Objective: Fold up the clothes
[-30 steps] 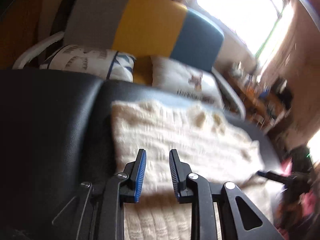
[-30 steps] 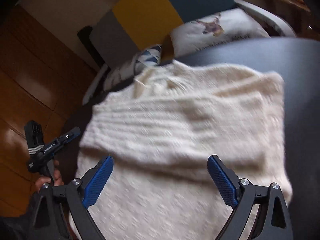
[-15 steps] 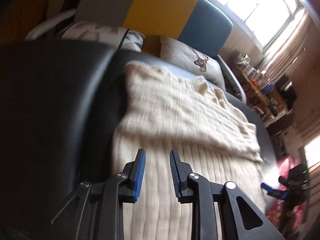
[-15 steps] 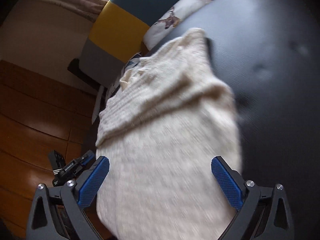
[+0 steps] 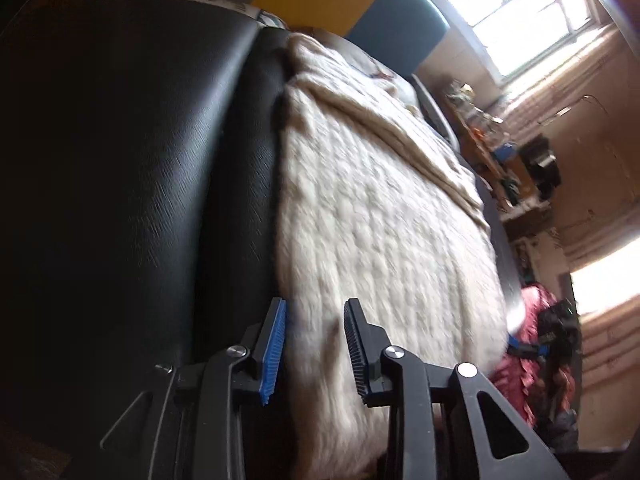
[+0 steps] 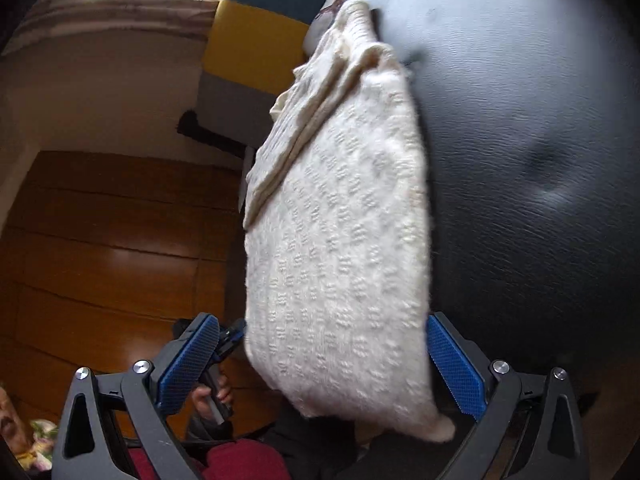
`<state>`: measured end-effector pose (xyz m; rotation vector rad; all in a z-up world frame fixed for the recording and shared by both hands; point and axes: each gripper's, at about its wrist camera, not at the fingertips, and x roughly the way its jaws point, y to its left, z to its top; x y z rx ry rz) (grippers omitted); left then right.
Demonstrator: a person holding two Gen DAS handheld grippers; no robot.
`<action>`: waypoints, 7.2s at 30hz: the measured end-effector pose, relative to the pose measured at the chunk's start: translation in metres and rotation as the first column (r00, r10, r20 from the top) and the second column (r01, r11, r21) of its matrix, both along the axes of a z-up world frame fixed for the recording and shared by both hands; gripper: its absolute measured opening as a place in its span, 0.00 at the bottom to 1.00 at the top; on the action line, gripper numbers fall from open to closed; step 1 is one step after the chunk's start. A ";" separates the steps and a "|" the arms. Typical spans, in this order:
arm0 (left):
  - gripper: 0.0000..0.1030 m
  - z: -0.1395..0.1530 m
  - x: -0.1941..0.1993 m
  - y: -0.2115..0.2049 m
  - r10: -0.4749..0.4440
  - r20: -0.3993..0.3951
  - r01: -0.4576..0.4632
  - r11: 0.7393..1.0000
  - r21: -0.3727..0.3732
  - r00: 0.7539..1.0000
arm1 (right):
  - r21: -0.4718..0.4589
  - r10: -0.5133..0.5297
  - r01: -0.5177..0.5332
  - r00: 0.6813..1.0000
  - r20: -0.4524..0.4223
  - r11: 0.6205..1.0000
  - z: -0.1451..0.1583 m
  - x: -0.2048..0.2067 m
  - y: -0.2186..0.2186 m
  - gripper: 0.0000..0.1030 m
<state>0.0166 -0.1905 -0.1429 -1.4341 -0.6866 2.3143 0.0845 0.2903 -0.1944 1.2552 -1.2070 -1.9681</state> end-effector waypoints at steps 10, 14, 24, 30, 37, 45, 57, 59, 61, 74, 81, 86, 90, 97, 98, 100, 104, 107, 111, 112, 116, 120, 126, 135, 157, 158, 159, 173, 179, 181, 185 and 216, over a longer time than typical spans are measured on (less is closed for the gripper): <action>0.34 -0.003 0.024 0.001 -0.090 -0.042 0.091 0.995 0.042 0.995 | 0.156 0.026 -0.005 0.991 -0.130 0.988 0.010 0.006 -0.025 1.00; 0.35 -0.003 0.025 0.002 -0.084 -0.048 0.087 0.994 0.062 0.995 | 0.238 0.065 -0.028 0.986 -0.150 0.971 0.014 0.008 -0.035 1.00; 0.31 -0.001 0.016 0.021 -0.078 -0.006 0.078 0.996 0.047 0.997 | 0.376 0.090 -0.047 0.991 -0.097 0.925 0.017 0.010 -0.039 0.89; 0.28 -0.011 0.008 0.013 -0.033 0.063 0.025 0.991 0.132 0.997 | 0.381 0.084 -0.062 0.996 -0.042 0.923 0.002 0.018 -0.028 0.11; 0.28 -0.010 0.011 0.014 0.000 0.026 -0.003 0.993 0.114 1.000 | 0.289 0.057 -0.042 0.997 -0.044 0.956 -0.011 0.017 -0.019 0.15; 0.09 -0.004 0.017 0.027 -0.071 0.023 0.071 0.997 0.012 0.997 | 0.387 0.077 -0.046 0.995 -0.065 0.921 -0.002 0.021 -0.033 0.12; 0.09 0.001 0.044 0.001 -0.129 -0.013 0.128 0.961 0.243 0.992 | 0.302 0.067 -0.036 0.993 -0.095 0.953 0.005 0.041 -0.032 0.12; 0.09 0.011 0.043 -0.006 -0.130 -0.058 0.142 0.940 0.309 0.990 | 0.241 0.049 -0.019 0.992 -0.119 0.970 0.013 0.040 -0.027 0.12; 0.09 0.021 0.040 -0.012 -0.119 -0.102 0.149 0.916 0.373 0.988 | 0.190 0.038 -0.010 0.989 -0.145 0.982 0.023 0.034 -0.021 0.12; 0.09 0.057 -0.124 -0.023 0.053 -0.212 0.064 0.858 0.509 0.976 | 0.129 -0.080 0.109 0.975 -0.208 0.986 0.060 -0.118 0.003 0.12; 0.09 0.019 -0.180 -0.014 0.010 -0.095 0.029 0.920 0.392 0.995 | 0.109 0.004 0.006 0.995 -0.096 0.994 0.049 -0.120 0.005 0.27; 0.10 0.003 -0.159 -0.030 0.044 -0.052 -0.020 0.918 0.396 0.998 | 0.061 0.076 -0.071 0.994 -0.080 0.996 0.050 -0.030 0.010 0.80; 0.10 -0.007 -0.143 -0.034 0.054 -0.027 -0.039 0.921 0.387 0.998 | 0.036 0.017 -0.016 0.999 -0.030 0.999 0.023 0.017 0.011 0.94; 0.10 -0.011 -0.108 -0.020 0.015 0.004 -0.015 0.950 0.312 1.000 | 0.085 0.025 -0.014 0.990 -0.136 0.996 0.011 0.014 -0.046 1.00; 0.10 -0.013 -0.103 -0.018 0.010 0.011 -0.013 0.952 0.305 1.000 | 0.136 0.036 -0.016 0.988 -0.149 0.991 0.014 0.013 -0.054 1.00; 0.10 -0.017 -0.089 -0.016 0.003 0.023 -0.010 0.955 0.296 1.000 | 0.205 0.066 -0.029 0.983 -0.173 0.978 0.019 0.013 -0.064 1.00; 0.10 -0.027 -0.064 -0.016 -0.006 0.055 -0.009 0.963 0.269 0.998 | 0.290 0.065 -0.024 0.989 -0.132 0.957 0.017 0.015 -0.064 0.47; 0.10 -0.031 -0.048 -0.013 -0.028 0.063 0.013 0.974 0.226 0.998 | 0.308 0.049 -0.020 0.995 -0.089 0.951 0.007 0.020 -0.058 0.12; 0.09 -0.026 -0.019 -0.008 -0.092 0.046 0.082 0.979 0.188 0.995 | 0.278 0.052 -0.023 0.994 -0.097 0.960 0.007 0.020 -0.058 0.12; 0.09 -0.026 -0.012 -0.007 -0.110 0.046 0.099 0.976 0.194 0.993 | 0.260 0.052 -0.022 0.993 -0.108 0.965 0.010 0.018 -0.058 0.12; 0.09 -0.020 0.010 -0.011 -0.167 0.012 0.156 0.940 0.302 0.986 | 0.196 0.055 -0.024 0.986 -0.156 0.980 0.026 0.007 -0.054 0.12; 0.09 0.001 0.018 -0.023 -0.161 -0.087 0.183 0.880 0.437 0.983 | 0.136 0.051 -0.025 0.980 -0.190 0.990 0.039 -0.015 -0.056 0.12; 0.09 0.039 -0.026 -0.034 -0.069 -0.224 0.186 0.808 0.559 0.972 | 0.131 0.048 -0.016 0.969 -0.241 0.991 0.067 -0.062 -0.054 0.13; 0.09 0.010 -0.204 -0.006 0.025 -0.084 0.021 0.861 0.508 0.996 | 0.176 -0.059 0.075 0.994 -0.093 0.982 0.041 -0.192 -0.012 0.13; 0.08 -0.034 -0.004 -0.009 -0.031 0.107 -0.015 0.914 0.406 0.994 | 0.066 0.100 -0.097 0.994 -0.043 0.993 0.046 -0.007 -0.039 0.78; 0.08 -0.034 0.000 -0.009 -0.028 0.104 -0.017 0.912 0.409 0.994 | 0.071 0.102 -0.099 0.994 -0.039 0.993 0.047 0.002 -0.038 0.78; 0.08 -0.034 0.002 -0.008 -0.027 0.100 -0.017 0.911 0.412 0.995 | 0.078 0.103 -0.100 0.994 -0.034 0.992 0.046 0.010 -0.037 0.79; 0.11 -0.012 0.008 0.016 -0.136 0.003 0.122 0.901 0.416 0.991 | 0.209 0.330 -0.314 0.943 -0.043 0.926 0.030 0.033 -0.093 0.43; 0.10 0.015 -0.005 0.010 -0.130 -0.109 0.169 0.783 0.598 0.986 | 0.092 0.270 -0.255 0.937 -0.222 0.962 0.077 -0.004 -0.082 0.43; 0.10 0.025 -0.026 0.003 -0.072 -0.147 0.151 0.743 0.652 0.987 | 0.027 0.153 -0.152 0.940 -0.304 0.988 0.093 -0.033 -0.057 0.43; 0.10 0.000 -0.093 -0.007 0.090 -0.014 -0.059 0.751 0.657 0.996 | 0.067 -0.019 0.033 0.979 -0.201 0.997 0.069 -0.108 -0.020 0.47; 0.24 0.009 -0.093 -0.030 0.065 -0.056 -0.058 0.991 0.120 0.996 | 0.870 0.428 0.017 0.865 -0.260 0.493 0.102 -0.038 -0.086 0.95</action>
